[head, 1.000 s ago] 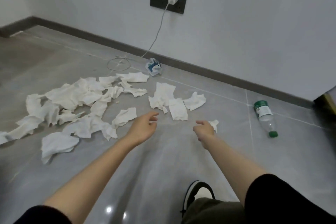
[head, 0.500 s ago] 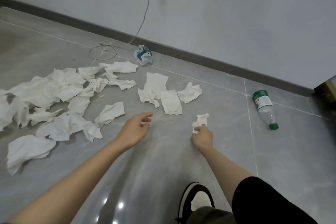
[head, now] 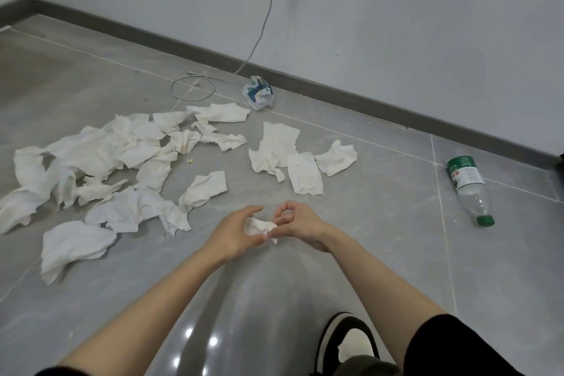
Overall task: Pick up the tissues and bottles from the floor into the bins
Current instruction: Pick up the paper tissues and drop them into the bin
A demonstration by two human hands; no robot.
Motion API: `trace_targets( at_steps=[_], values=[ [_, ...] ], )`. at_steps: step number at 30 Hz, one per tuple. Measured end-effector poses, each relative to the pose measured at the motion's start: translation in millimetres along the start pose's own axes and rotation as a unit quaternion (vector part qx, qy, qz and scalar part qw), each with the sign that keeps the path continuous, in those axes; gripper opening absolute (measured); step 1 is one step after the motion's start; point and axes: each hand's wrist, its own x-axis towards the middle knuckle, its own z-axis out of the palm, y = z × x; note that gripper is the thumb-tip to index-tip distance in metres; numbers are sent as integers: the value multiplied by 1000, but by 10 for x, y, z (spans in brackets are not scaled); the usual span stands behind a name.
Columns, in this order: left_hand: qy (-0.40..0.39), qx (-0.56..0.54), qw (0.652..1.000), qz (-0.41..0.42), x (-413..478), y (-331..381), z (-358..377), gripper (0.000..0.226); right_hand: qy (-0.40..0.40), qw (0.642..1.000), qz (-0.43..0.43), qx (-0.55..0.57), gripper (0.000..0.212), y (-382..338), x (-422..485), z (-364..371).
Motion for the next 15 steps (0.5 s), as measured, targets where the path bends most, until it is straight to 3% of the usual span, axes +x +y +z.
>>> trace_targets(
  at_steps=[5, 8, 11, 13, 15],
  values=[
    [68, -47, 996, -32, 52, -74, -83, 12, 31, 999, -20, -25, 30, -7, 97, -32],
    [68, -76, 994, -26, 112, -59, -164, 13, 134, 985, -25, -109, 23, 25, 217, -123],
    [86, -94, 991, -28, 198, -57, -243, 14, 254, 930, -48, -262, 35, 58, 358, -261],
    [98, -98, 990, -27, 259, -89, -274, 14, 264, 907, -38, -324, 45, 56, 454, -341],
    [103, -96, 990, -31, 292, -132, -291, 15, 226, 905, -2, -360, 55, 47, 548, -393]
  ],
)
